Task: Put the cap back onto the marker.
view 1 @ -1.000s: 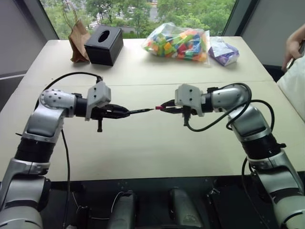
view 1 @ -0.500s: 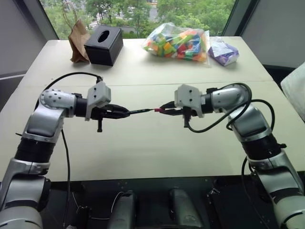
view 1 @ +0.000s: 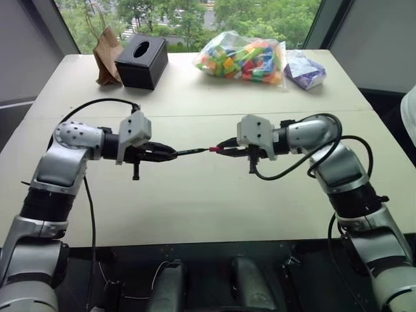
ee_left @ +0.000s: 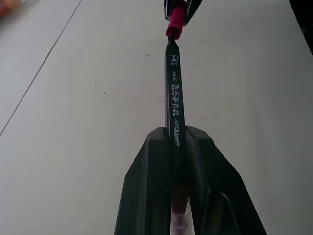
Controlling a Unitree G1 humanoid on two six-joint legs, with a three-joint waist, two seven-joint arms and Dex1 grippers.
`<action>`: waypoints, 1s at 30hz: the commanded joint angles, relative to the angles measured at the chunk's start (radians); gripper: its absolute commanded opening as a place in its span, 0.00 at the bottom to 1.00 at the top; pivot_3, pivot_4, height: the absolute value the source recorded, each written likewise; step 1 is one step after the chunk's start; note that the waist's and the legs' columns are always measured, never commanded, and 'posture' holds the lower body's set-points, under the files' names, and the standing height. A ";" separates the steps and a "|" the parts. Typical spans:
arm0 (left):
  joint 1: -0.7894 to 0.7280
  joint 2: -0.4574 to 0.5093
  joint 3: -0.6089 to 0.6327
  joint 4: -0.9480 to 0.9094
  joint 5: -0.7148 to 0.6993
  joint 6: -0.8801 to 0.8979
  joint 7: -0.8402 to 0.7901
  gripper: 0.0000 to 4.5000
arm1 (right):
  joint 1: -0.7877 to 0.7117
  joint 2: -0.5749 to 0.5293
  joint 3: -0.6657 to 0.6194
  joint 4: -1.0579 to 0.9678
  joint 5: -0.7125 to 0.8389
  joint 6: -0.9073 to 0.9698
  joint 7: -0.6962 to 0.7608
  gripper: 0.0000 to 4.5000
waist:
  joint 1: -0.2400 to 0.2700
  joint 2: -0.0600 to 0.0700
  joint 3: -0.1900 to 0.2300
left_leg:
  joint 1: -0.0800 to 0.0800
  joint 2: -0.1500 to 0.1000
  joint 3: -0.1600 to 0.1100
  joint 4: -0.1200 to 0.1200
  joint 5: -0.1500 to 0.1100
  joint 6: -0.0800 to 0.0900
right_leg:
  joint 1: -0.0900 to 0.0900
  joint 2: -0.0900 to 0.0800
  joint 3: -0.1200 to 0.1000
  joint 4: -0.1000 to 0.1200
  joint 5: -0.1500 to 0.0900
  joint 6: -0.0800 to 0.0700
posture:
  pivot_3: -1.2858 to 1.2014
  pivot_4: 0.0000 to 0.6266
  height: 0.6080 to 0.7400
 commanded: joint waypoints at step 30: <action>-0.040 -0.067 -0.013 0.008 0.005 -0.071 -0.051 0.00 | -0.069 0.082 0.032 -0.075 0.045 -0.012 0.058 0.01 | 0.000 0.000 0.000 | 0.000 0.000 0.000 0.000 0.000 0.000 | 0.000 0.000 0.000 0.000 0.000 0.000 | 0.52 0.24 1.00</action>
